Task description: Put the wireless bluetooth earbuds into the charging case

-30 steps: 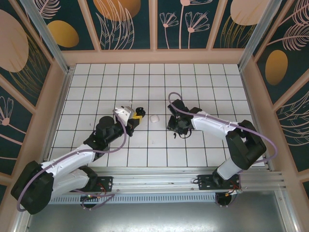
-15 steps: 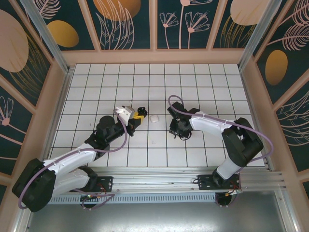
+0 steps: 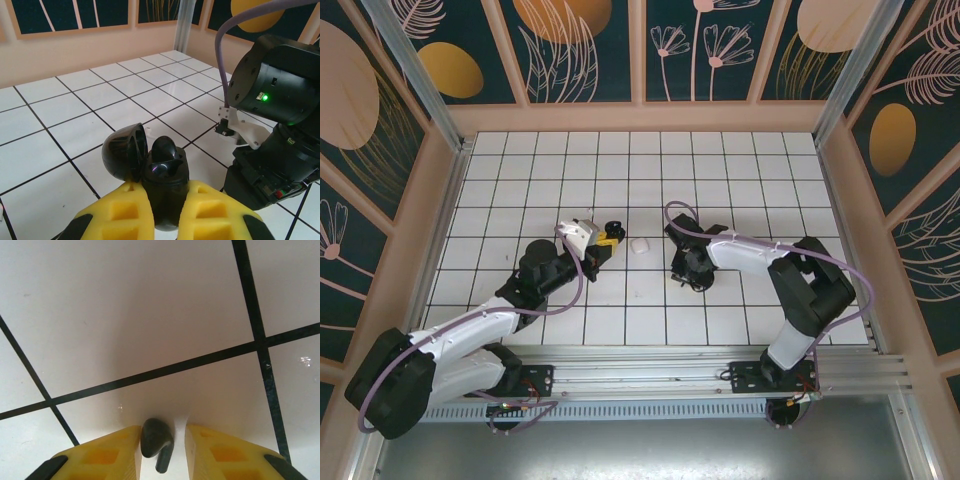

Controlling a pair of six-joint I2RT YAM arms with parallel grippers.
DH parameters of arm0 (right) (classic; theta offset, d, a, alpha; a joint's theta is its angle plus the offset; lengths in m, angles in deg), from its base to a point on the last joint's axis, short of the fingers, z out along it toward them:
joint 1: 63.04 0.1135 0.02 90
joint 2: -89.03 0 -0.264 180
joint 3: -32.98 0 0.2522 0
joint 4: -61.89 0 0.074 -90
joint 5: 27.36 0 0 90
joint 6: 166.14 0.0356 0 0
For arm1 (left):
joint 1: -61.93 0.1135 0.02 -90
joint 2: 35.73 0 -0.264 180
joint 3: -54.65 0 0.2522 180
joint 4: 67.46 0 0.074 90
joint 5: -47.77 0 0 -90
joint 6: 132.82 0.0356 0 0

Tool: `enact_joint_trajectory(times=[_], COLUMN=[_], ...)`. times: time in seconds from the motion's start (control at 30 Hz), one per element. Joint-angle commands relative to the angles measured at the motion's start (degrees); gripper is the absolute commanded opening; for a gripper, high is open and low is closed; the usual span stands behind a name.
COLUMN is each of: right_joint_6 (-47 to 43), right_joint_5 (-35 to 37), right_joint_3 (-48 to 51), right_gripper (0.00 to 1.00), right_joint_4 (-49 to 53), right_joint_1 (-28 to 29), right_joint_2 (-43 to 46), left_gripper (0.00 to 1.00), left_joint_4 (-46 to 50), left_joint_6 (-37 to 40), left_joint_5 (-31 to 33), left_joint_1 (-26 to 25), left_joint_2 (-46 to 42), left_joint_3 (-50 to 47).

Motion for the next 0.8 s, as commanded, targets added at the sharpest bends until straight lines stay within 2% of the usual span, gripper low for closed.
enact_joint_trajectory(times=[0.0,0.47,0.77], right_joint_6=[-1.51,-7.54,-16.1], right_joint_5=[1.34,3.56,6.58], right_joint_3=[-1.03,-5.39,-9.18], right_gripper=[0.29,0.17,0.18], right_joint_4=[1.46,3.35,5.53], right_joint_1=[0.11,0.48,3.5], right_joint_2=[-2.0,-5.83,-9.66], left_gripper=[0.0,0.0,0.0], left_joint_4=[-2.84,-3.02,-3.2], left_joint_6=[-0.92,-0.66,-0.62], left_joint_5=[-0.9,-0.9,-0.91], left_joint_1=[0.1,0.13,0.1], left_joint_2=[-1.16,-0.96,-0.18], left_joint_3=[-0.68,-0.92,-0.84])
